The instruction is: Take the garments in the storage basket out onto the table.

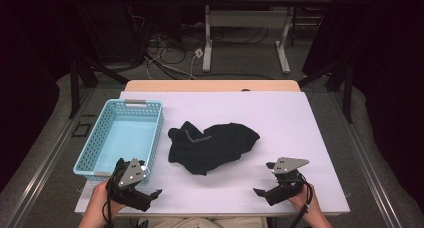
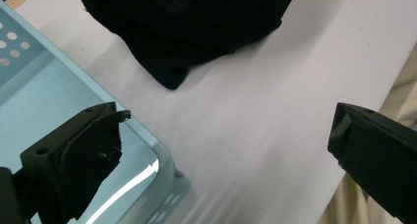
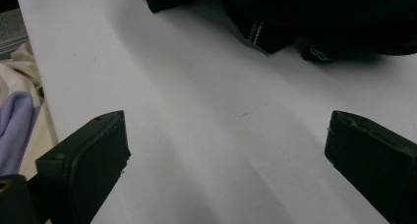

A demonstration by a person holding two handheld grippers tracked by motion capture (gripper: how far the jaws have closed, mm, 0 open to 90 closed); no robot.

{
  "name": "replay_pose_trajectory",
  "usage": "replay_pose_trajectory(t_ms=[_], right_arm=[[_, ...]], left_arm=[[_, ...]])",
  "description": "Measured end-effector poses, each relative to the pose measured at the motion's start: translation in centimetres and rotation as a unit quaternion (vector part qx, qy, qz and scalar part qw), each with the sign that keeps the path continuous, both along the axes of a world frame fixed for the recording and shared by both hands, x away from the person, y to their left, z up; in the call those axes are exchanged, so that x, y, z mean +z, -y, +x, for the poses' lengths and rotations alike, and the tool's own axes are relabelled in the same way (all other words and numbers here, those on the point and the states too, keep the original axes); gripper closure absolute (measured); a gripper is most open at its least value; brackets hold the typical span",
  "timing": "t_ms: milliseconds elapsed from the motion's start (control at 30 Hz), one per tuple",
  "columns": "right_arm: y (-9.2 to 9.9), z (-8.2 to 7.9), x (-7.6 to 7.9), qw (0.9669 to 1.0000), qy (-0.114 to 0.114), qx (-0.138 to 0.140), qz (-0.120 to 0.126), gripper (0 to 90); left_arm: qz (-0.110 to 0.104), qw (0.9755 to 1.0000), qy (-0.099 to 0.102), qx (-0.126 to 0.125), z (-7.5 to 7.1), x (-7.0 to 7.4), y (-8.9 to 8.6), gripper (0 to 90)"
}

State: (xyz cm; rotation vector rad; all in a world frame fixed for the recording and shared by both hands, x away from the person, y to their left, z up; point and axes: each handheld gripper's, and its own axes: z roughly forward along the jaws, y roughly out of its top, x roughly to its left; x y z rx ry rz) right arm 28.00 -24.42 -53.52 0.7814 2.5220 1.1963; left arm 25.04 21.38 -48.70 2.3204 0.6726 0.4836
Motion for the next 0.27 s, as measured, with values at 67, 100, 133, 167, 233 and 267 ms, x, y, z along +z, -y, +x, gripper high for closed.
replay_pose_trajectory(t_ms=[67,100,133,167,233,267], right_arm=[[0.01,0.01,-0.01,1.0000,0.000,0.000,0.000,2.3],[0.01,0.01,-0.01,1.0000,0.000,0.000,0.000,2.3],[0.01,0.01,-0.01,1.0000,0.000,0.000,0.000,2.3],[0.00,0.03,-0.02,1.0000,0.000,0.001,0.000,2.3],[-0.06,-0.01,-0.04,1.0000,-0.003,-0.002,0.002,2.3],[-0.07,0.00,-0.05,1.0000,-0.003,-0.001,0.002,2.3]], left_arm=[[0.000,1.0000,-0.003,0.000,-0.17,-0.09,-0.08,0.0],[0.000,1.0000,-0.003,0.000,-0.28,-0.12,-0.10,0.0],[-0.003,1.0000,-0.002,0.000,-0.36,-0.22,-0.08,0.0],[0.000,1.0000,0.001,-0.002,-0.41,-0.22,-0.11,0.0],[-0.003,1.0000,0.007,0.002,-0.44,-0.24,-0.09,0.0],[-0.005,1.0000,0.007,0.002,-0.41,-0.22,-0.03,0.0]])
